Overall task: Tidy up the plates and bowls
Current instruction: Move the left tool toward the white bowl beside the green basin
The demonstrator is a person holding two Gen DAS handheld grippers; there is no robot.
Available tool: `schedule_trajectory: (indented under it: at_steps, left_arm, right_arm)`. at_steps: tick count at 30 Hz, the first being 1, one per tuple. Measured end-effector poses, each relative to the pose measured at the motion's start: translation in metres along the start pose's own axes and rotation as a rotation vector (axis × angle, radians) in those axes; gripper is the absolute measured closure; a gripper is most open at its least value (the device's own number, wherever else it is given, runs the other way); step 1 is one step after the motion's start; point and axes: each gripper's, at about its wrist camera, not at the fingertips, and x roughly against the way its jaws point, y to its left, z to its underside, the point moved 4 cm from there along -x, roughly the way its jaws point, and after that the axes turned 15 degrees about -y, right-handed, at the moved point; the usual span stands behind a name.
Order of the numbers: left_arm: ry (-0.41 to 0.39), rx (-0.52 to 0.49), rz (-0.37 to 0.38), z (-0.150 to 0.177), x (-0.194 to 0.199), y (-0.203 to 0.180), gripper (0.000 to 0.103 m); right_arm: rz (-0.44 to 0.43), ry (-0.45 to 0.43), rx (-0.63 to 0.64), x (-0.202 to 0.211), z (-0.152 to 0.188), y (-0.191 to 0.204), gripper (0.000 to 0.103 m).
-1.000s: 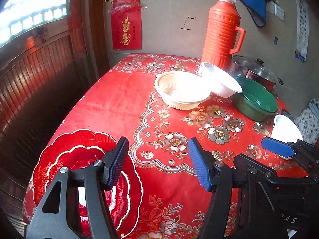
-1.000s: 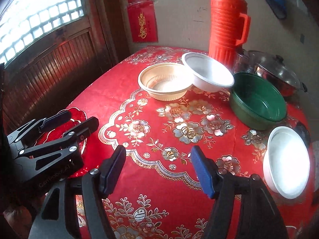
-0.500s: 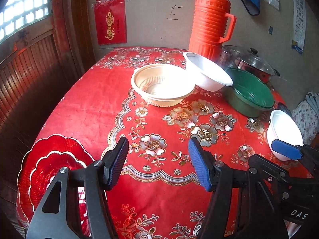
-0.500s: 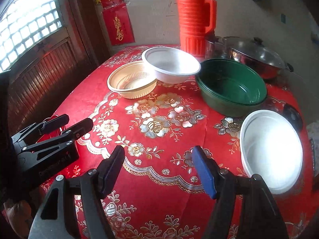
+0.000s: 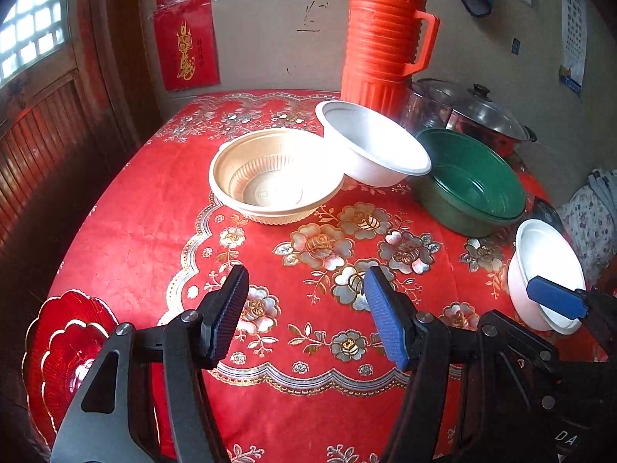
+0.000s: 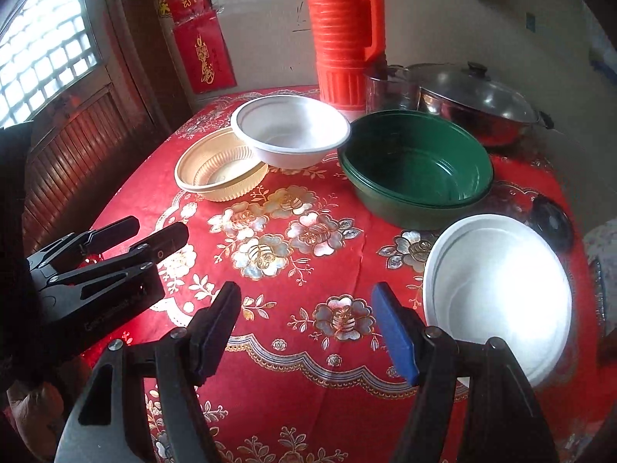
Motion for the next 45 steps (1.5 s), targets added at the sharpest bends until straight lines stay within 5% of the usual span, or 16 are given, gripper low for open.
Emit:
schedule_trajectory:
  at_steps: [21,45]
  left_arm:
    - [0.069,0.043,0.075,-0.024,-0.050,-0.059,0.040]
    - [0.080,0.055,0.071,-0.045,-0.088,-0.101,0.040]
  right_arm:
    - [0.090,-0.001,-0.041,-0.018,-0.035,-0.068,0.032]
    - [0.135,0.005,-0.075,-0.040,-0.060,-0.123,0.032]
